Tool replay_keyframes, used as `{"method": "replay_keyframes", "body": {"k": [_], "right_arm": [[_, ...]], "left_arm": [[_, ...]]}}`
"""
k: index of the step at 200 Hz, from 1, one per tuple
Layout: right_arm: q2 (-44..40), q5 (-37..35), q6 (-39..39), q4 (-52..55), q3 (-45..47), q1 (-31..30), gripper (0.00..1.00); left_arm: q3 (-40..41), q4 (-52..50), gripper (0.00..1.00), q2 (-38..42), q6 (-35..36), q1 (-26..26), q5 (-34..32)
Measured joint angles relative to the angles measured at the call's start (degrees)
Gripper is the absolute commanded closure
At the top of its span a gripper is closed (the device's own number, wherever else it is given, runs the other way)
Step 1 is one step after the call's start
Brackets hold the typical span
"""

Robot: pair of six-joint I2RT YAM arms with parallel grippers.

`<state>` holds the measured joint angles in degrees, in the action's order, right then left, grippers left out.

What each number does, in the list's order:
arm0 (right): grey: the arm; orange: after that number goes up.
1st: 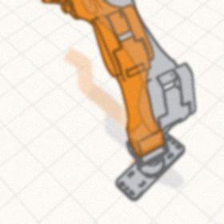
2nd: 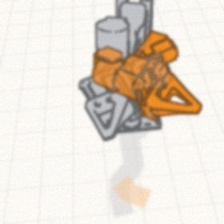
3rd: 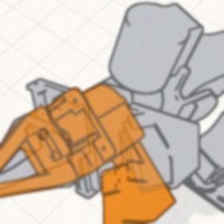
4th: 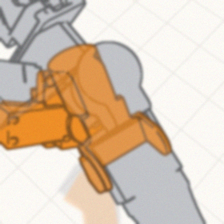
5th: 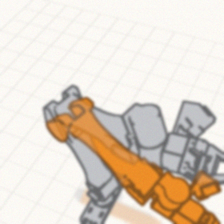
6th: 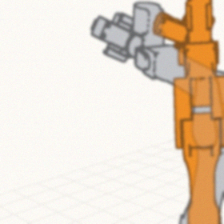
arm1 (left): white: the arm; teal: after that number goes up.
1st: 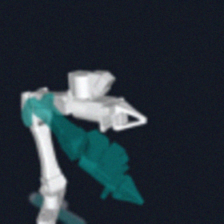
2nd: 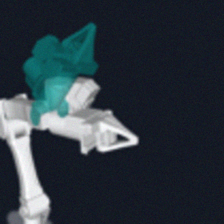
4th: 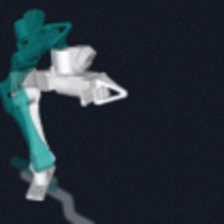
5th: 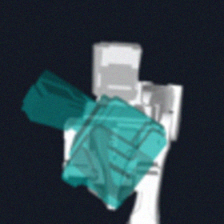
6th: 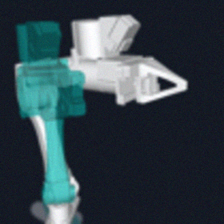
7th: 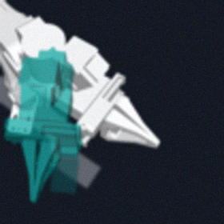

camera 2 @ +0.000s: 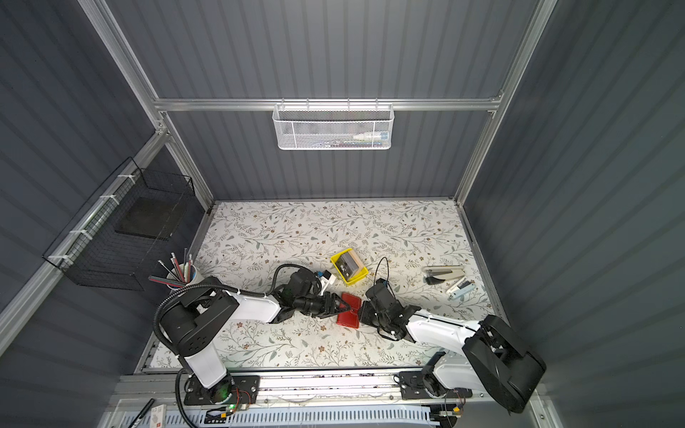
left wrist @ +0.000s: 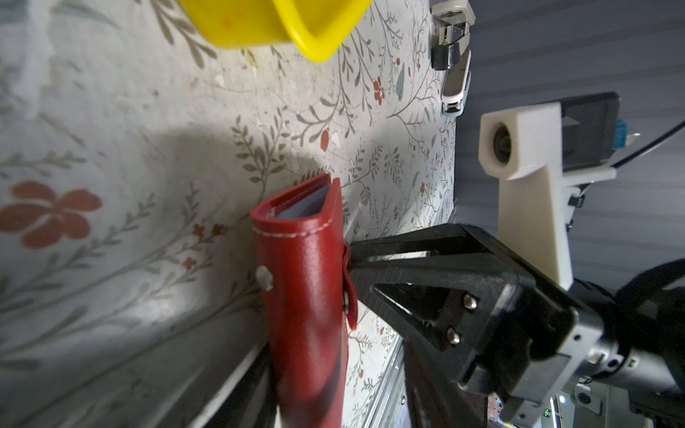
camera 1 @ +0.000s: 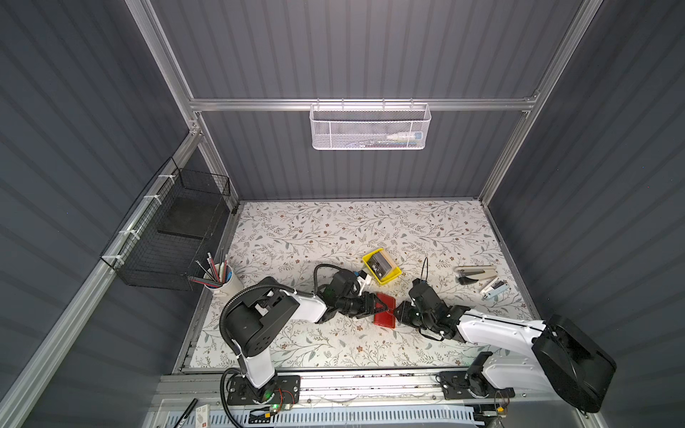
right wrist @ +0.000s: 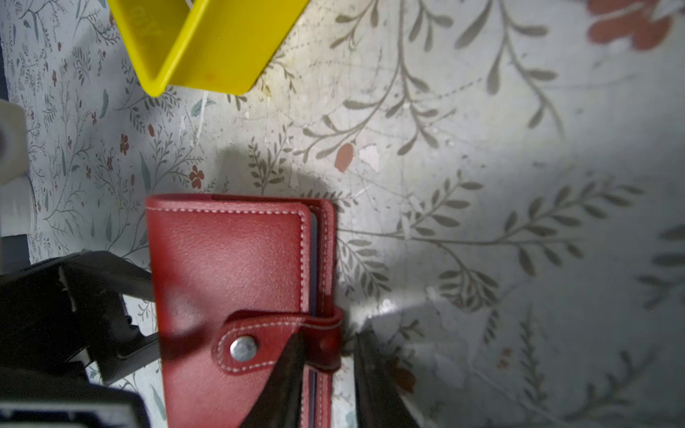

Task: Insert credit cards into a card holder
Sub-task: Pick up the card holder from the center of the table.

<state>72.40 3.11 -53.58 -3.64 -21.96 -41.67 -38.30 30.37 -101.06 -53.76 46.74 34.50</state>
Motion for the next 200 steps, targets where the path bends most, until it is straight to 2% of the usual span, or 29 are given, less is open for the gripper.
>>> {"method": "replay_keyframes", "body": {"k": [35, 111, 166, 200], "right_arm": [[-0.44, -0.42, -0.02, 0.57, 0.00, 0.00, 0.74], [-2.58, -1.14, 0.04, 2.95, -0.02, -0.13, 0.73], [-9.79, -2.36, 0.20, 11.45, -4.39, -1.33, 0.68], [-10.34, -2.47, 0.22, 15.98, -10.03, -1.95, 0.66]], "left_arm": [[0.00, 1.22, 0.54, 0.00, -0.68, 0.11, 0.33], [-0.11, 1.07, 0.78, 0.00, -0.70, 0.28, 0.31], [-2.29, -6.62, 0.85, 1.25, 2.54, 1.62, -3.98], [-3.04, -9.79, 0.87, 3.72, 3.87, 2.23, -7.43]]}}
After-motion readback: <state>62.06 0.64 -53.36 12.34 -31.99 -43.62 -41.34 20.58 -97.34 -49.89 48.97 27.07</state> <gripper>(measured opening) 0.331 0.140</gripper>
